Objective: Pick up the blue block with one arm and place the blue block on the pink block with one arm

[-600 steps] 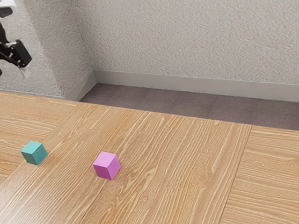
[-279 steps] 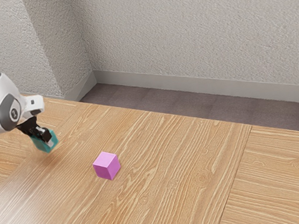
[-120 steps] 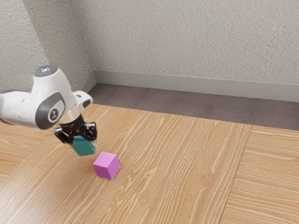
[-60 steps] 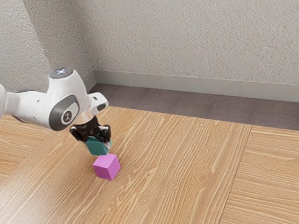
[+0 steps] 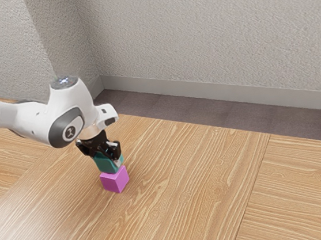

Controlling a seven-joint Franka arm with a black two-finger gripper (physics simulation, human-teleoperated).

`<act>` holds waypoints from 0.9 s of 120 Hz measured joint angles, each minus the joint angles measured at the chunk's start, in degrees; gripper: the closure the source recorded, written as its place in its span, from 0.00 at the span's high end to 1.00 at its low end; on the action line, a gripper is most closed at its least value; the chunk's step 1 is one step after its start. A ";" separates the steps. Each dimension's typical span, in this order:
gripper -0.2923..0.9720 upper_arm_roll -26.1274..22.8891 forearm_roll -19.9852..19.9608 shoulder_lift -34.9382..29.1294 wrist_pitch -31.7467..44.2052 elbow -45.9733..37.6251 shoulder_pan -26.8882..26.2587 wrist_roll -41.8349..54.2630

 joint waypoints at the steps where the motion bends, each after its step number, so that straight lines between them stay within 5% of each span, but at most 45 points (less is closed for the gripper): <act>1: 0.47 -0.03 -0.07 -0.03 0.01 -0.08 -0.02 -0.02; 31: 0.48 -0.23 -1.36 -0.46 0.10 -1.01 0.05 -0.55; 58: 0.65 -0.29 -4.12 -0.78 0.04 -1.07 0.15 0.40; 76: 0.71 -0.27 -4.15 -9.43 -1.79 -0.66 0.14 1.05; 108: 0.75 0.05 -3.21 -14.73 -31.08 34.53 0.92 3.78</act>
